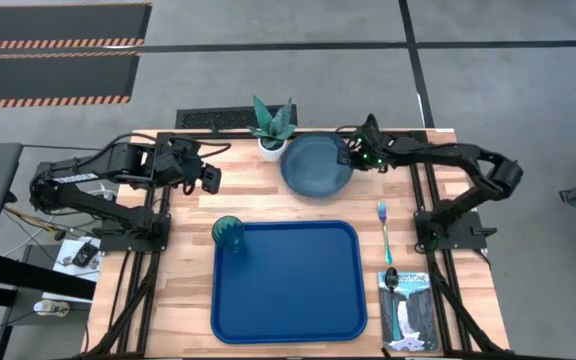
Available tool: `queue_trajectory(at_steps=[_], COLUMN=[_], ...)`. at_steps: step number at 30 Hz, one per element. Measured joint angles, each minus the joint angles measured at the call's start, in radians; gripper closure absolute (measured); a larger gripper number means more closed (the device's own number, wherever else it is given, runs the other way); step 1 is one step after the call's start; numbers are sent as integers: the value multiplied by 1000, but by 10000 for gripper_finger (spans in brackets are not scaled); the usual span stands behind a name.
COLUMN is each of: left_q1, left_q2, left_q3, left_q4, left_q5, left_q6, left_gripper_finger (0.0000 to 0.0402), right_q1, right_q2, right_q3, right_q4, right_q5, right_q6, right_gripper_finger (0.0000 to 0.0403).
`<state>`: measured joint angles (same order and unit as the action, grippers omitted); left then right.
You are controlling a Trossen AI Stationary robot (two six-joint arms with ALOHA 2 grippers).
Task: Pick and place plate/cup/fork/spoon on tray
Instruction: Put the blue plate on the blue tray to the bottom of the blue cup
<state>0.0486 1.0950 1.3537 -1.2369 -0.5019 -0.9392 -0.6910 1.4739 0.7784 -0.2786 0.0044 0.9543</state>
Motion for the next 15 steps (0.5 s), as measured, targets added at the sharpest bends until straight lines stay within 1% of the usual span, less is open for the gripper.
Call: queue_trajectory(at_steps=[5,9,12,15], left_q1=[0,0,0,0], left_q2=[0,0,0,0], left_q3=[0,0,0,0], left_q4=[-3,-3,-3,-3], left_q5=[-1,-1,-2,-2], left_q6=[3,12,22,23], left_gripper_finger=[141,141,141,141], right_q1=[12,58,143,295], right_q2=[-122,-247,-345,-430], right_q3=[37,38,39,39], right_q4=[-59,-228,-396,-511], right_q5=[4,59,111,138], right_q6=[-9,12,44,111], right_gripper_finger=[397,396,396,396])
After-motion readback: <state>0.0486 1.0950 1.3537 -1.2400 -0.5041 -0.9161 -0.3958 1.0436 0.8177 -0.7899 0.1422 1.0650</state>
